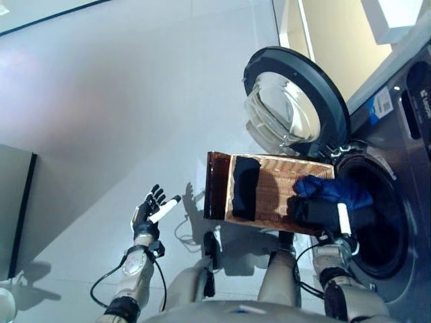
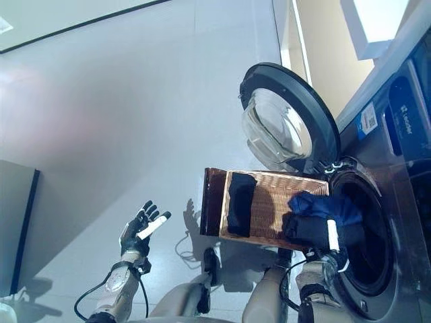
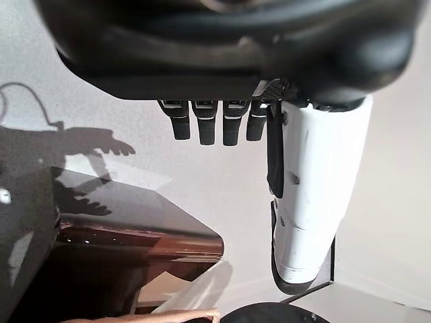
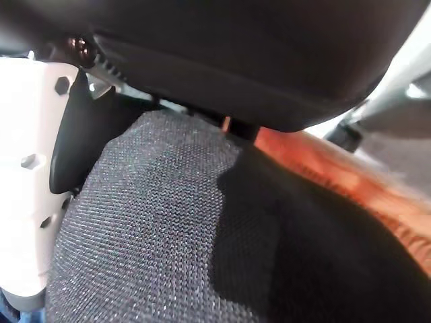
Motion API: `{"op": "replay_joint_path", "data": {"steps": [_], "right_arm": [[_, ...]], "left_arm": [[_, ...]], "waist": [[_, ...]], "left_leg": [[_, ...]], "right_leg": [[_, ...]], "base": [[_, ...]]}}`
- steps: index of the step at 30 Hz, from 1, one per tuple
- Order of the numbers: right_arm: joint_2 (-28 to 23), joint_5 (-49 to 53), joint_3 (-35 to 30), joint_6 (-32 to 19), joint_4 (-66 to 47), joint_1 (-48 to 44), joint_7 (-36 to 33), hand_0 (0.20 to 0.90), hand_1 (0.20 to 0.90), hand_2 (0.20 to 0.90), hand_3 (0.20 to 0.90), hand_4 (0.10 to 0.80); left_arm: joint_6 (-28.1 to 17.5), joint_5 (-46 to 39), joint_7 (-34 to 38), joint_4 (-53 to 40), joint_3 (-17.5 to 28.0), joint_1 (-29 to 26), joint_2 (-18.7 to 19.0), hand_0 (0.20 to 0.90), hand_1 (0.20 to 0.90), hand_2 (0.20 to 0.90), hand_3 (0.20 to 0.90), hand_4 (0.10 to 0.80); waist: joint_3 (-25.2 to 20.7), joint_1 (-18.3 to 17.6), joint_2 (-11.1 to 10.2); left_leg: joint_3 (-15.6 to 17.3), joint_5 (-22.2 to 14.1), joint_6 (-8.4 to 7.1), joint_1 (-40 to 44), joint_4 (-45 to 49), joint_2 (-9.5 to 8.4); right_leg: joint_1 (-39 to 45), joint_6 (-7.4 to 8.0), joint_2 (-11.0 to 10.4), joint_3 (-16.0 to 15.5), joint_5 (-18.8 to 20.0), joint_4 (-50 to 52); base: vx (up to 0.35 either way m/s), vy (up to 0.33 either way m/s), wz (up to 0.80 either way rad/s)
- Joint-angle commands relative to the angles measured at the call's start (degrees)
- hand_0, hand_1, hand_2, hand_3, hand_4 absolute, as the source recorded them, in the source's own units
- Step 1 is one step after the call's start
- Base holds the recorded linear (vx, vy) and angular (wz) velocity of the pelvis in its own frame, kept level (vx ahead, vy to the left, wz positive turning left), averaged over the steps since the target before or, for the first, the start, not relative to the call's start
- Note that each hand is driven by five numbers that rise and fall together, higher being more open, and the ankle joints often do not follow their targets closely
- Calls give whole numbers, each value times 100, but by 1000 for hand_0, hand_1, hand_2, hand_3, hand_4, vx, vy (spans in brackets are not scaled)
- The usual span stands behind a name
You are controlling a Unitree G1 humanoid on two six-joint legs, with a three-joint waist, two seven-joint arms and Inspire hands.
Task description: Pick up the clothes and place them into the washing machine
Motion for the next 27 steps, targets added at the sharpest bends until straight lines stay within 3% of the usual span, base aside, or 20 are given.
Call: {"op": "replay_joint_path", "data": {"steps": [1, 11, 20, 27], "right_arm": [[-207, 323, -260, -623, -137, -199, 177, 200, 200, 200, 200, 300], [-716, 434, -491, -859, -252, -704, 7, 200, 200, 200, 200, 300], [-1413, 755, -1113, -1264, -367, -1184, -273, 200, 200, 200, 200, 300], [-2060, 722, -1110, -1452, -433, -1741, -655, 200, 200, 200, 200, 300]], "left_arm": [[-533, -111, -61, -94, 175, -121, 57, 900, 900, 900, 900, 800], [-557, -73, -111, -292, 35, -62, 188, 900, 900, 900, 900, 800], [-546, -5, -158, -617, 60, 60, 393, 900, 900, 900, 900, 800], [-571, -19, -171, -936, 45, 229, 484, 900, 900, 900, 900, 800]], "waist": [[67, -31, -42], [264, -44, 89], [388, -80, 238], [339, 0, 376]], "left_leg": [[-153, -318, -670, 12, 307, 323], [-88, -565, -594, -347, 897, 190], [-72, -1131, -569, -1283, 2393, 172], [-12, -1536, -527, -1864, 3219, 166]], "right_leg": [[163, 90, -262, 425, 906, -264], [-252, 59, -294, 648, 805, 155], [-999, -30, -346, 972, 227, 1410], [-1717, -141, -292, 1359, -180, 2309]], "base": [[-6, 34, -13], [-26, 20, -4], [-41, 6, 9], [-15, 28, 3]]}}
